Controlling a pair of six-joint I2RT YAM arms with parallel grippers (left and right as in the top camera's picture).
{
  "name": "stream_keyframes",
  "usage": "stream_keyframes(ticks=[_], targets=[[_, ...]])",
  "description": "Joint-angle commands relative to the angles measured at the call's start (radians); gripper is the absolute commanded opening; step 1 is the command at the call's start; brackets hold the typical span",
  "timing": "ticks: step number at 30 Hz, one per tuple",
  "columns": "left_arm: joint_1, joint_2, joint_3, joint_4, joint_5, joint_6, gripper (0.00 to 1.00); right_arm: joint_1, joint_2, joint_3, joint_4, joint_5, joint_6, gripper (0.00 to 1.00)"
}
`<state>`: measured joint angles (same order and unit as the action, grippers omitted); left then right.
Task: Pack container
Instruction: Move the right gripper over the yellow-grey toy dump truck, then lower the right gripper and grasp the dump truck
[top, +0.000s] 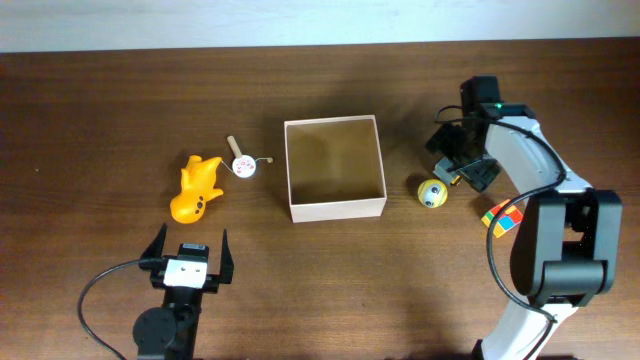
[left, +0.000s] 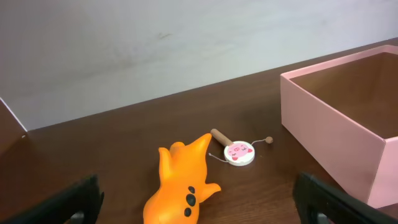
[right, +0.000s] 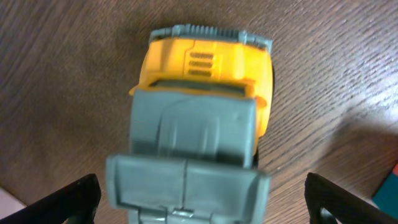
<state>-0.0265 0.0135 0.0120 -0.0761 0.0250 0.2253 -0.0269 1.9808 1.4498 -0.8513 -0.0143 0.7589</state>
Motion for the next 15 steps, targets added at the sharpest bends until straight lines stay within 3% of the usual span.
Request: stream_keyframes(ticks=[1, 6, 15], targets=[[0.004, -0.008, -0.003, -0.006, -0.003, 0.015, 0.99, -0.027, 0.012, 0.012, 0.002, -0.088, -0.088, 0.99], [0.004, -0.008, -0.003, -0.006, -0.003, 0.015, 0.99, -0.023, 0.016, 0.012, 0.001, -0.110, -0.154, 1.00], [0.004, -0.008, -0.003, -0.006, -0.003, 0.015, 0.99, -0.010, 0.022, 0.010, -0.005, -0.101, -0.182, 0.71]])
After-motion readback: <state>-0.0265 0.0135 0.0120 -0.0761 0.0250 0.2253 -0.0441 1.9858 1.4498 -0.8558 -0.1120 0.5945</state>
